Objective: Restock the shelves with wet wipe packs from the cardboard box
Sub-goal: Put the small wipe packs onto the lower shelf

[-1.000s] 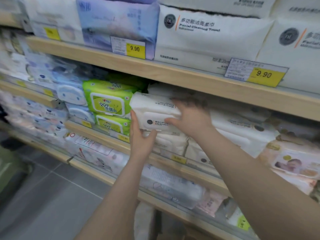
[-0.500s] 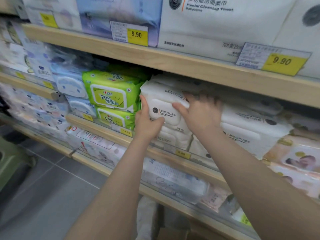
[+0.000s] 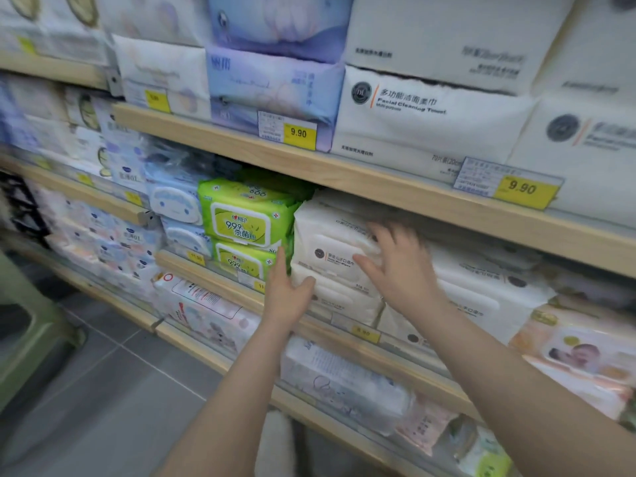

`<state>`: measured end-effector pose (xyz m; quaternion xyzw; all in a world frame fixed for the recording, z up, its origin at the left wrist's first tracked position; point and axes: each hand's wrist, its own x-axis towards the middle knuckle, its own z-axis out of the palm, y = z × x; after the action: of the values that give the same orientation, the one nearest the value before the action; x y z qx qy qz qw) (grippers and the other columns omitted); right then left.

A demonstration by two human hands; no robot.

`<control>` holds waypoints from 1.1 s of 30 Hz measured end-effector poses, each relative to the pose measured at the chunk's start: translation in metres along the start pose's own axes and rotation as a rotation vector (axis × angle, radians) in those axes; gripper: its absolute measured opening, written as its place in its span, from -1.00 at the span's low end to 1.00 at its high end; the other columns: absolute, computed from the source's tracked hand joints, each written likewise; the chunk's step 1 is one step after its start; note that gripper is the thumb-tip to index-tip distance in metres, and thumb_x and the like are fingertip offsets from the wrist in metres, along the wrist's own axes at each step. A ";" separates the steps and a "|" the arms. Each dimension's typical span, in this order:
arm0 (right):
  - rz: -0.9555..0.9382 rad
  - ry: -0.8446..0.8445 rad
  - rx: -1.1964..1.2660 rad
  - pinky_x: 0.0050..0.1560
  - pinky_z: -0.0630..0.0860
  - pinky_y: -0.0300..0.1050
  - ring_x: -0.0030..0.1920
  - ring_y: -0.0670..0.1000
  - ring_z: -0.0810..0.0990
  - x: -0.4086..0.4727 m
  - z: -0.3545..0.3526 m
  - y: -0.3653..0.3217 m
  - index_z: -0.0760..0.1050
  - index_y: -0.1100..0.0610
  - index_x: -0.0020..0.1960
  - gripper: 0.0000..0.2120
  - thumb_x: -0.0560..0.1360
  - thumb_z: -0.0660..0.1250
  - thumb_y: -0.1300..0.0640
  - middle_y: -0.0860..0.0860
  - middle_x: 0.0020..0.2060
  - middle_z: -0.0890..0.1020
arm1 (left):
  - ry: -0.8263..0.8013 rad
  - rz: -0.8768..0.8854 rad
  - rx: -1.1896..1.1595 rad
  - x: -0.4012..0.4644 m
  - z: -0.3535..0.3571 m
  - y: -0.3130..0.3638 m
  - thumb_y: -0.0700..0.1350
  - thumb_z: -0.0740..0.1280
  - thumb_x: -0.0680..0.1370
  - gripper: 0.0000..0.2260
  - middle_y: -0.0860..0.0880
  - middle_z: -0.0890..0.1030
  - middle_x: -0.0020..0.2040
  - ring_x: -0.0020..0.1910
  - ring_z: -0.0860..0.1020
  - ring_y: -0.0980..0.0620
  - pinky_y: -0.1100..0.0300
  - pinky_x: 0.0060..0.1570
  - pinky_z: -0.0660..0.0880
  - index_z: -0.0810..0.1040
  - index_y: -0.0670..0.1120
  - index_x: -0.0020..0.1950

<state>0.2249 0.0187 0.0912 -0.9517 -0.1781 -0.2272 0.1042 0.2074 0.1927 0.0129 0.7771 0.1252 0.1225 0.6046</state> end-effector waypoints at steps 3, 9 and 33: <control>-0.124 0.005 0.025 0.31 0.23 0.03 0.29 0.14 0.34 0.006 0.002 -0.026 0.35 0.11 0.37 -0.48 0.51 0.19 -0.16 0.09 0.29 0.41 | 0.056 0.030 0.047 0.004 -0.031 -0.013 -0.03 0.34 0.44 -0.26 -0.06 0.24 0.49 0.39 0.31 -0.12 -0.09 0.35 0.31 0.04 0.02 0.54; -0.277 -0.030 0.038 0.41 0.11 0.04 0.33 0.13 0.33 0.053 0.037 -0.098 0.34 0.10 0.38 -0.48 0.51 0.24 -0.14 0.08 0.31 0.42 | 0.187 0.082 0.072 0.044 -0.092 -0.034 -0.05 0.33 0.44 -0.27 -0.04 0.22 0.50 0.44 0.25 -0.07 -0.10 0.39 0.27 0.04 0.05 0.53; -0.207 0.041 -0.119 0.31 0.24 0.03 0.31 0.11 0.39 0.092 0.080 -0.096 0.27 -0.02 0.43 -0.41 0.45 0.31 -0.13 0.03 0.34 0.45 | 0.204 0.182 0.431 0.112 -0.095 0.012 -0.13 0.30 0.47 -0.28 -0.31 0.12 0.46 0.44 0.09 -0.29 -0.10 0.40 0.13 0.00 0.09 0.53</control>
<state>0.2960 0.1557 0.0754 -0.9279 -0.2595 -0.2663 0.0270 0.2807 0.3146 0.0517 0.8796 0.1384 0.2247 0.3958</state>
